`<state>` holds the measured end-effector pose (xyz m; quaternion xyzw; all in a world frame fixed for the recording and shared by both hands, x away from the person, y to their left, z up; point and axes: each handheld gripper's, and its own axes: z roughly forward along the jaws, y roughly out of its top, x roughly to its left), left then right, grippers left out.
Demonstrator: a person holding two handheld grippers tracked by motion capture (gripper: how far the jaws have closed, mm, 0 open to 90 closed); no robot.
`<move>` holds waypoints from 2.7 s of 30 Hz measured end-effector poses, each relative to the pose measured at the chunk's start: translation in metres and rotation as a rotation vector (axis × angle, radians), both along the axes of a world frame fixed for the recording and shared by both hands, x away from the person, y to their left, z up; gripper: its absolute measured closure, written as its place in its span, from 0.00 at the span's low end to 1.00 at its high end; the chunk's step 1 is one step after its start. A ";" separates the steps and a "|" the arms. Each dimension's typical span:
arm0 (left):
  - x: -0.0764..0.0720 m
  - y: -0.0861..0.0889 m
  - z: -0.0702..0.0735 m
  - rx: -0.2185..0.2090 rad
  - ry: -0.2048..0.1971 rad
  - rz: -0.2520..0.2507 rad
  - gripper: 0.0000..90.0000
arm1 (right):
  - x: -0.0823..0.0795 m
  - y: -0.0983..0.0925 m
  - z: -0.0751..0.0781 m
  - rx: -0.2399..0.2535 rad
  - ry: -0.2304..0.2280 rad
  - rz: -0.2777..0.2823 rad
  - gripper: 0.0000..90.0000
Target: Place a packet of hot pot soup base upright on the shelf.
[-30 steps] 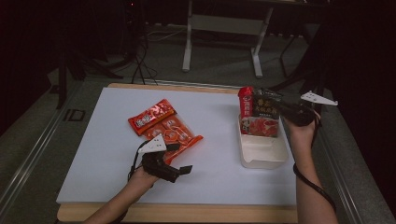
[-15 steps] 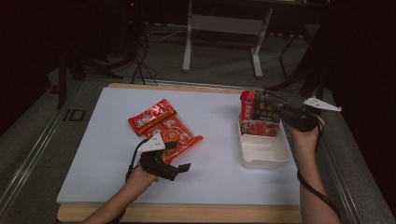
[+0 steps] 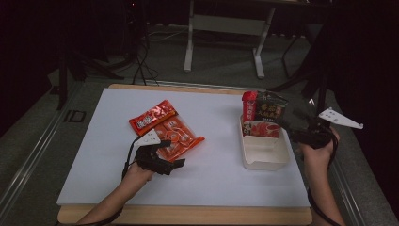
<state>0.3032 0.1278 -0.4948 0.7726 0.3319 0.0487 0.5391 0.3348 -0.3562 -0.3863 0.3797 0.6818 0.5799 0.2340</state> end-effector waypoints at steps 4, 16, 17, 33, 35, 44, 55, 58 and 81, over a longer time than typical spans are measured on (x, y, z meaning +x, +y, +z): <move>0.006 0.002 -0.004 0.044 0.009 0.029 0.07 | -0.015 0.019 -0.010 -0.001 0.016 0.105 0.15; 0.015 0.017 -0.012 0.075 -0.025 0.071 0.37 | -0.032 0.056 -0.028 -0.013 0.068 0.256 0.16; 0.017 0.018 -0.012 0.070 -0.021 0.079 0.37 | -0.034 0.057 -0.028 -0.008 0.065 0.258 0.16; 0.049 0.016 -0.008 0.175 0.015 0.130 0.98 | -0.045 0.071 -0.030 -0.034 0.054 0.320 0.16; 0.054 0.004 -0.007 0.196 0.016 0.113 0.99 | -0.045 0.070 -0.030 -0.030 0.054 0.321 0.16; 0.082 -0.039 -0.007 0.260 0.040 0.057 1.00 | -0.046 0.068 -0.036 -0.032 0.053 0.325 0.16; 0.120 -0.075 -0.023 0.341 0.131 0.059 1.00 | -0.045 0.076 -0.042 -0.052 0.058 0.348 0.16; 0.125 -0.081 -0.028 0.373 0.154 0.050 1.00 | -0.045 0.077 -0.043 -0.062 0.058 0.353 0.16; 0.127 -0.087 -0.034 0.446 0.204 0.013 1.00 | -0.045 0.078 -0.044 -0.062 0.059 0.363 0.16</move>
